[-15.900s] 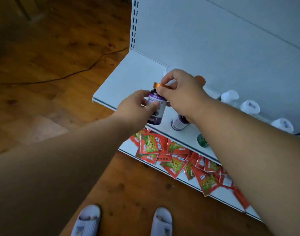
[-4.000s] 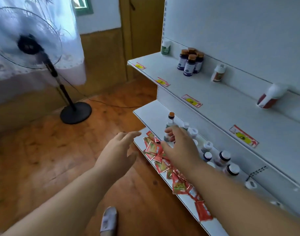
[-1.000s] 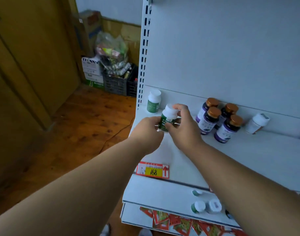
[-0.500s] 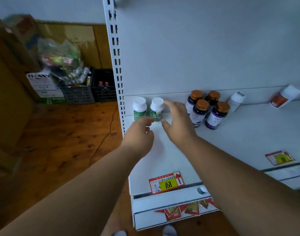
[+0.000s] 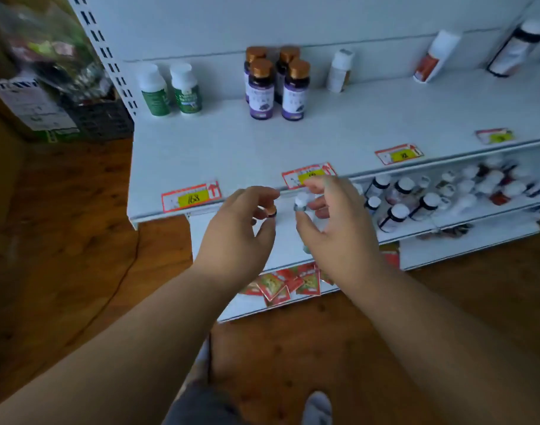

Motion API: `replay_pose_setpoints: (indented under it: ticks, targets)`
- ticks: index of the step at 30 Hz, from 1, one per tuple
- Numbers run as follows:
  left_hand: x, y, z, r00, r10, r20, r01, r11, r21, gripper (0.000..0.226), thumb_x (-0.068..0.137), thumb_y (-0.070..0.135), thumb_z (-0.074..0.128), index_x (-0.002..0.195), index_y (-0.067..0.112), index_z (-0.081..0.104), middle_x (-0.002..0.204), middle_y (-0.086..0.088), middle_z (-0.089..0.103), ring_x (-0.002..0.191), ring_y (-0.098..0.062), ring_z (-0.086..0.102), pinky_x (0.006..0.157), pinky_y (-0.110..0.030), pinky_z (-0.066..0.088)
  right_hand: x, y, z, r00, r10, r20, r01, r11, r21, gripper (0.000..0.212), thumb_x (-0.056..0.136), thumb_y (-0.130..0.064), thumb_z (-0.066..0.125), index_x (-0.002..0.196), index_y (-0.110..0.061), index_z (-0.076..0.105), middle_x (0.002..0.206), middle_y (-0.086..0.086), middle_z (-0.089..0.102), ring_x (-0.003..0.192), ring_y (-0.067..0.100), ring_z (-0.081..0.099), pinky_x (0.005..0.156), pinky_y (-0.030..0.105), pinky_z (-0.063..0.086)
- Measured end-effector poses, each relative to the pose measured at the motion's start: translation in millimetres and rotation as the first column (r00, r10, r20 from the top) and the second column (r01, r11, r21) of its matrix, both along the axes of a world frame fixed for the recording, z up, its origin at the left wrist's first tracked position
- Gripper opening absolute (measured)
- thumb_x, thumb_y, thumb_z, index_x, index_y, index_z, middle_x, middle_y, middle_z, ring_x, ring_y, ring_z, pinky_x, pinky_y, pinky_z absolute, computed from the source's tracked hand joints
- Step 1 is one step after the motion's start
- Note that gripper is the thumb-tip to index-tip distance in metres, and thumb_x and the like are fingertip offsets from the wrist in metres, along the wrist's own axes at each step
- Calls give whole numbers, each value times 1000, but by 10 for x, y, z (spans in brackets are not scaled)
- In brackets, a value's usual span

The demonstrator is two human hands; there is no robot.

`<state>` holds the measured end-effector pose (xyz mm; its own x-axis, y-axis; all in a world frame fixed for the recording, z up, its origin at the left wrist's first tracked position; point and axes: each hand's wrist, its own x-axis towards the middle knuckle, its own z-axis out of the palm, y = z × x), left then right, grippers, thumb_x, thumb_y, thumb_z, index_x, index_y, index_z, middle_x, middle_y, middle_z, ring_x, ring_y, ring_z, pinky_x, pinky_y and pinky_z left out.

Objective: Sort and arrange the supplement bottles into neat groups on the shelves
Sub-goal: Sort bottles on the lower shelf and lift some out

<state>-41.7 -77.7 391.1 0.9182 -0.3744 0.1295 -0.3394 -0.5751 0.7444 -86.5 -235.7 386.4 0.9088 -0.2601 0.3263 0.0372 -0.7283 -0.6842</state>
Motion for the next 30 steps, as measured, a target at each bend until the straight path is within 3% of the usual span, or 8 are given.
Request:
replay_pose_setpoints:
  ticks: [3, 8, 14, 19, 22, 26, 28, 30]
  targets:
    - [-161, -276, -384, 997, -26, -75, 31, 997, 68, 38, 93, 16, 59, 126, 34, 55, 113, 17, 58, 95, 3, 56, 78, -2, 39, -240, -248, -430, 992, -8, -123, 14, 999, 48, 41, 87, -16, 67, 125, -23, 53, 115, -11, 48, 95, 2, 54, 77, 18, 43]
    - [73, -486, -1303, 990, 26, -141, -3, 987, 161, 38, 93, 14, 57, 127, 34, 55, 113, 17, 56, 96, 7, 55, 77, -4, 41, -93, -353, -1421, 970, 1, -243, 35, 989, 140, 44, 88, -17, 67, 128, -27, 51, 124, -3, 52, 103, 8, 57, 86, 30, 52]
    - [619, -586, -2660, 980, 62, -191, -12, 967, 255, 39, 95, 13, 57, 128, 34, 54, 117, 14, 58, 96, -1, 58, 83, -17, 49, 343, -398, -2782, 928, -55, -369, 133, 973, 190, 45, 91, -20, 66, 132, -27, 49, 130, -1, 53, 112, 11, 57, 92, 26, 51]
    - [1243, -648, -3386, 968, 137, -210, -78, 961, 264, 44, 96, 23, 59, 135, 33, 42, 116, 16, 57, 102, -6, 58, 82, -25, 52, 933, -460, -3529, 915, -24, -402, 145, 951, 274, 49, 95, -22, 61, 140, -25, 43, 137, -1, 51, 120, 15, 54, 97, 26, 42]
    - [1587, -724, -3660, 957, 190, -221, -139, 964, 228, 53, 95, 24, 61, 141, 33, 35, 128, 11, 56, 106, -9, 57, 82, -27, 52, 1329, -425, -3839, 922, -27, -385, 155, 939, 305, 54, 97, -23, 58, 146, -23, 36, 145, 0, 47, 130, 17, 48, 106, 28, 39]
    - [1929, -868, -3864, 988, 111, -111, -83, 970, 230, 72, 92, 23, 66, 145, 45, 23, 139, 4, 51, 114, -15, 58, 87, -31, 53, 1742, -345, -4159, 928, -43, -370, 164, 939, 301, 60, 100, -23, 53, 153, -19, 25, 155, 0, 35, 141, 15, 35, 109, 20, 24]
    - [2040, -944, -3946, 994, 55, -97, -31, 972, 232, 70, 90, 25, 68, 142, 48, 27, 134, 6, 55, 112, -18, 59, 89, -33, 53, 1898, -321, -4268, 929, -41, -368, 164, 937, 308, 53, 101, -19, 49, 150, -15, 30, 153, 3, 38, 139, 17, 37, 104, 13, 23]
    - [2097, -1010, -4001, 993, 61, -101, -40, 979, 198, 60, 89, 25, 68, 136, 46, 36, 113, 13, 61, 102, -17, 62, 85, -32, 53, 2002, -289, -4347, 943, -64, -328, 184, 920, 347, 37, 99, -11, 48, 135, -14, 45, 132, 5, 55, 117, 18, 53, 79, 12, 34]
